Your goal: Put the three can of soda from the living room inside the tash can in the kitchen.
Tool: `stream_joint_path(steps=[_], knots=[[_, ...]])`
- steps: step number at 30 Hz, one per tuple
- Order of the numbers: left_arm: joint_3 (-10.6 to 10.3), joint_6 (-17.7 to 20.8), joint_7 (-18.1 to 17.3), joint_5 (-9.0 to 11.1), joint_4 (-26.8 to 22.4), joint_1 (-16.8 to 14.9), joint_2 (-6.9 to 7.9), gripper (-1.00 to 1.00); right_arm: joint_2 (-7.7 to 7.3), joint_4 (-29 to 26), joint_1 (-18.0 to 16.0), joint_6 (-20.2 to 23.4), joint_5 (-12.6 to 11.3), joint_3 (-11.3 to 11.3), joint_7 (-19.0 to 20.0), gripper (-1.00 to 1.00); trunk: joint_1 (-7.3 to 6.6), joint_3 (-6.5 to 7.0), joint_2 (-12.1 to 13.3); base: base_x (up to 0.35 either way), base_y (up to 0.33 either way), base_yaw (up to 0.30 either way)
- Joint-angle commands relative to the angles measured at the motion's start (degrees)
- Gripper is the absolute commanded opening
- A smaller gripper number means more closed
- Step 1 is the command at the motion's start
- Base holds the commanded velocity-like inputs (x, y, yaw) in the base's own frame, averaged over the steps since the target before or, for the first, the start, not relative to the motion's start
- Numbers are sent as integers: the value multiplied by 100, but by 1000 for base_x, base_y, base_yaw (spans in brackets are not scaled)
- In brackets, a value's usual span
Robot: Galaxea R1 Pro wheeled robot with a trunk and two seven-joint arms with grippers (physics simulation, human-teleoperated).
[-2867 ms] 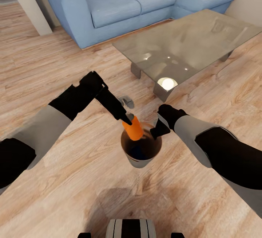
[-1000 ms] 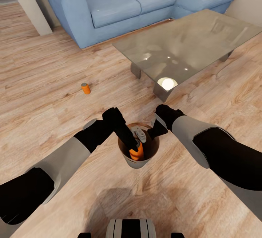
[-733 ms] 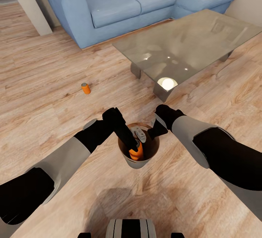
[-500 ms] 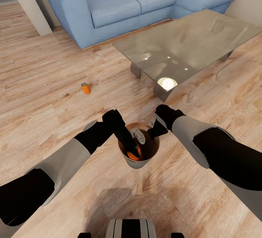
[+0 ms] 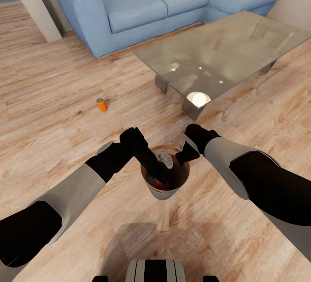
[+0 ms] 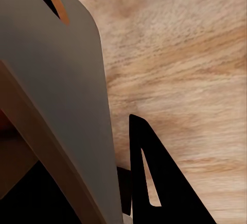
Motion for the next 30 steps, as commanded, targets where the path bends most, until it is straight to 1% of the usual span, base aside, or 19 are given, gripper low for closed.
stream_joint_path(steps=[1,6,8,10,11,12,13,14,15,16,17,19,20,21,23,25,26,27,30], knots=[[9,0,-17,17,-104,2,18,100,1,0,-1,16,-125,-108,15,-100,0,0,0,0,0,0],[31,0,-299,65,-576,4,400,100,-5,0,-1,16,-126,-109,15,-100,0,0,0,0,0,0],[187,0,-547,72,-790,8,646,100,-7,1,-1,16,-126,-112,15,-100,0,0,0,0,0,0],[650,-21,-761,78,-963,82,855,100,-14,2,-1,16,-127,-113,15,-100,0,0,0,0,0,0],[799,-62,-805,79,-1003,128,891,100,-18,2,-1,16,-127,-113,15,-100,0,0,0,0,0,0],[1126,-148,-927,80,-1101,232,959,100,-26,3,-1,16,-125,-115,15,-100,0,0,0,0,0,0],[1304,-197,-1015,81,-1156,286,1005,100,-30,2,-1,16,-125,-115,15,-100,0,0,0,0,0,0],[1916,-363,-1361,83,-1300,414,1215,100,-37,6,2,16,-126,-116,15,-100,0,0,0,0,0,0],[2138,-437,-1466,85,-1336,441,1294,100,-39,6,2,16,-126,-116,15,-100,0,0,0,0,0,0],[2580,-615,-1628,90,-1384,487,1433,100,-41,7,4,16,-126,-116,15,-100,0,0,0,0,0,0],[2787,-707,-1650,92,-1396,506,1487,100,-42,8,5,16,-127,-116,15,-100,0,0,0,0,0,0],[3533,-978,-1650,198,-1401,598,1621,100,-44,7,7,16,-124,-116,15,-100,0,0,0,0,0,0],[4032,-1082,-1650,337,-1335,694,1705,100,-46,10,7,16,-123,-120,15,-100,0,0,0,0,0,0],[4197,-1107,-1650,370,-1289,729,1737,100,-48,11,8,16,-123,-123,15,-100,0,0,0,0,0,0],[4715,-1275,-1630,401,-1049,855,1820,100,-54,18,8,16,-123,-137,15,-100,0,0,0,0,0,0],[4920,-1461,-1182,409,-870,1016,1850,100,-62,22,8,16,-125,-194,15,-100,0,0,0,0,0,0],[4999,-1556,-775,423,-753,1139,1860,100,-67,24,11,16,-126,-239,15,-100,0,0,0,0,0,0],[5084,-1748,187,451,-487,1337,1860,100,-102,25,21,16,-123,-290,15,-100,0,0,0,0,19,0],[5131,-1994,1159,469,-243,1493,1837,100,-172,33,61,16,-122,-312,12,-100,0,0,0,0,80,0]])
